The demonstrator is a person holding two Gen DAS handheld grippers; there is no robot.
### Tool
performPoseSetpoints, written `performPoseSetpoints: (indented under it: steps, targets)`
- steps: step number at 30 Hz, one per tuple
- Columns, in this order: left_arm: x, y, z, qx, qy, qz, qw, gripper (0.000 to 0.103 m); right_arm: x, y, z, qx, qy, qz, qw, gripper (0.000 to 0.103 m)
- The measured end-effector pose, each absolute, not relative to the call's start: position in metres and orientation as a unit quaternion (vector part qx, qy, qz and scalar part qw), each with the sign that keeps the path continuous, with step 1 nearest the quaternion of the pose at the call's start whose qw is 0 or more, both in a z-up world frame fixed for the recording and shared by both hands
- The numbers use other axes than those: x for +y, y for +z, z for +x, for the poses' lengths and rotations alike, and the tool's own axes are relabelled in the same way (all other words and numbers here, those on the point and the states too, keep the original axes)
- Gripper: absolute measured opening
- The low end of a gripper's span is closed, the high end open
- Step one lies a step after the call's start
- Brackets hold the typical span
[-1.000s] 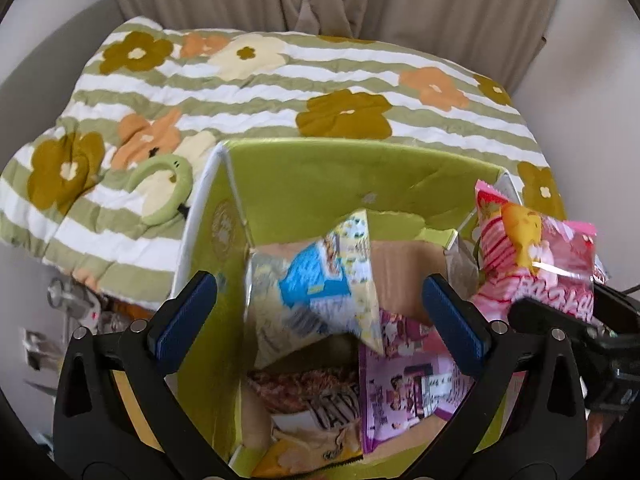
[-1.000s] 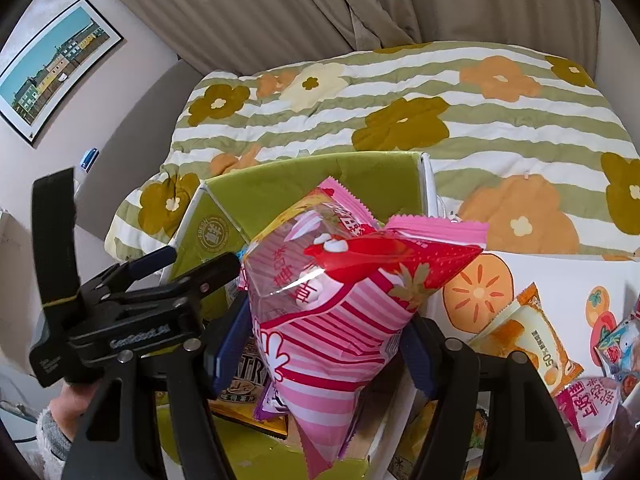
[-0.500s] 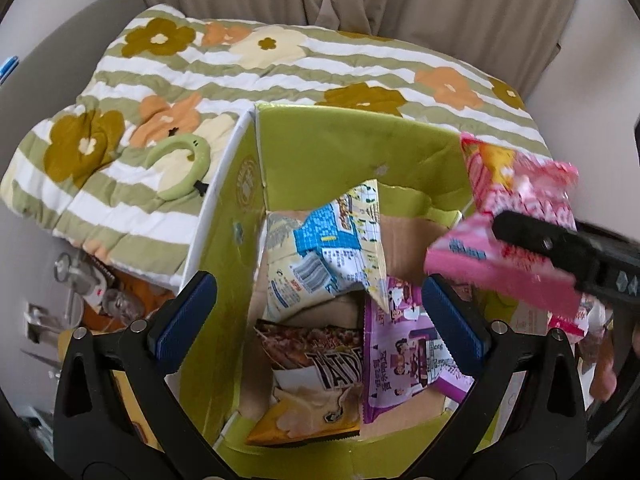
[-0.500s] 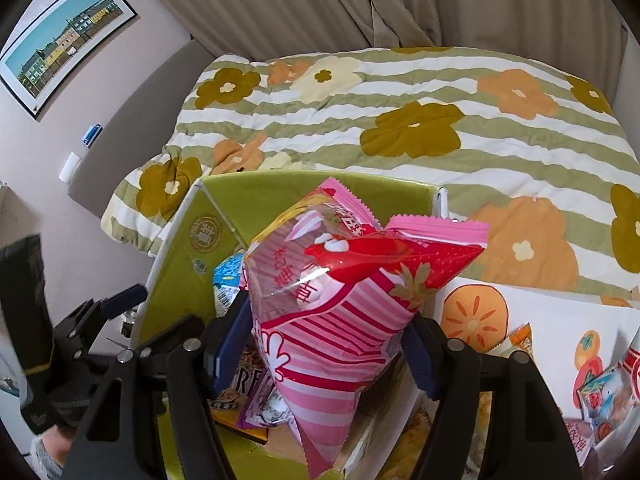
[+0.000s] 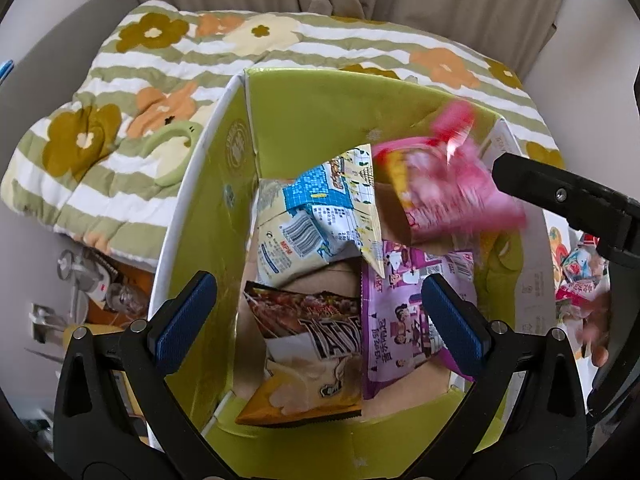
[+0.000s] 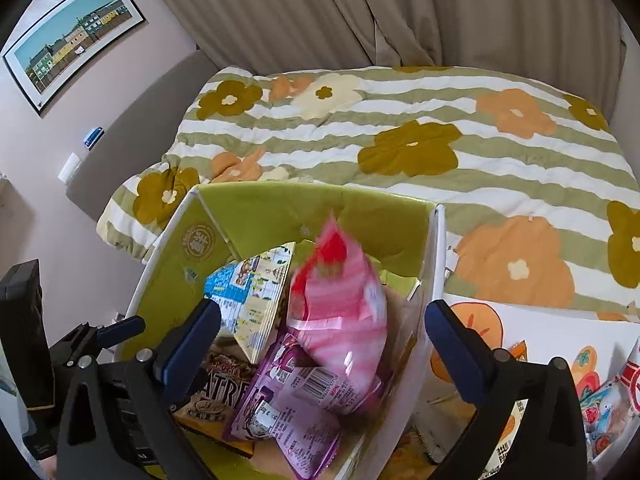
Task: Organize snacks
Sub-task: 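Lower the pink striped bag into the box and open the right tool, then move both tools back over the remaining snack pile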
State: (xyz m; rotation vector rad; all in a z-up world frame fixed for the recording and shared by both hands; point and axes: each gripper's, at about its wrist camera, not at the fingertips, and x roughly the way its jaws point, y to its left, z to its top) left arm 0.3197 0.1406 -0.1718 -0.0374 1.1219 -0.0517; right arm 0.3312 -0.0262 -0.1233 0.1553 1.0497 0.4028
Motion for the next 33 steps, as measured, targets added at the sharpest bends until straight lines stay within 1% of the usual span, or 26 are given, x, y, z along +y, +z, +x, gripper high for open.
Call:
performPoseSetpoints:
  steps: [4, 11, 14, 18, 23, 33]
  targets:
    - [0.141, -0.163, 0.311, 0.525, -0.026, -0.017, 0.851, 0.101, -0.025, -0.117, 0.324, 0.495, 0.197, 0.074, 0.843, 0.102]
    - [0.141, -0.135, 0.288, 0.506, -0.027, -0.02, 0.862, 0.101, -0.023, -0.088, 0.296, 0.474, 0.206, 0.077, 0.852, 0.102]
    - [0.142, -0.119, 0.273, 0.487, -0.028, -0.022, 0.873, 0.101, -0.023, -0.077, 0.282, 0.47, 0.201, 0.076, 0.856, 0.102]
    - [0.141, -0.095, 0.251, 0.45, -0.035, -0.019, 0.892, 0.101, -0.026, -0.056, 0.257, 0.443, 0.188, 0.07, 0.874, 0.102]
    - [0.124, -0.072, 0.233, 0.418, -0.072, 0.003, 0.906, 0.101, -0.038, -0.034, 0.222, 0.414, 0.163, 0.069, 0.893, 0.102]
    - [0.062, -0.062, 0.2, 0.402, -0.144, 0.012, 0.904, 0.101, -0.087, -0.014, 0.156, 0.387, 0.095, 0.062, 0.915, 0.102]
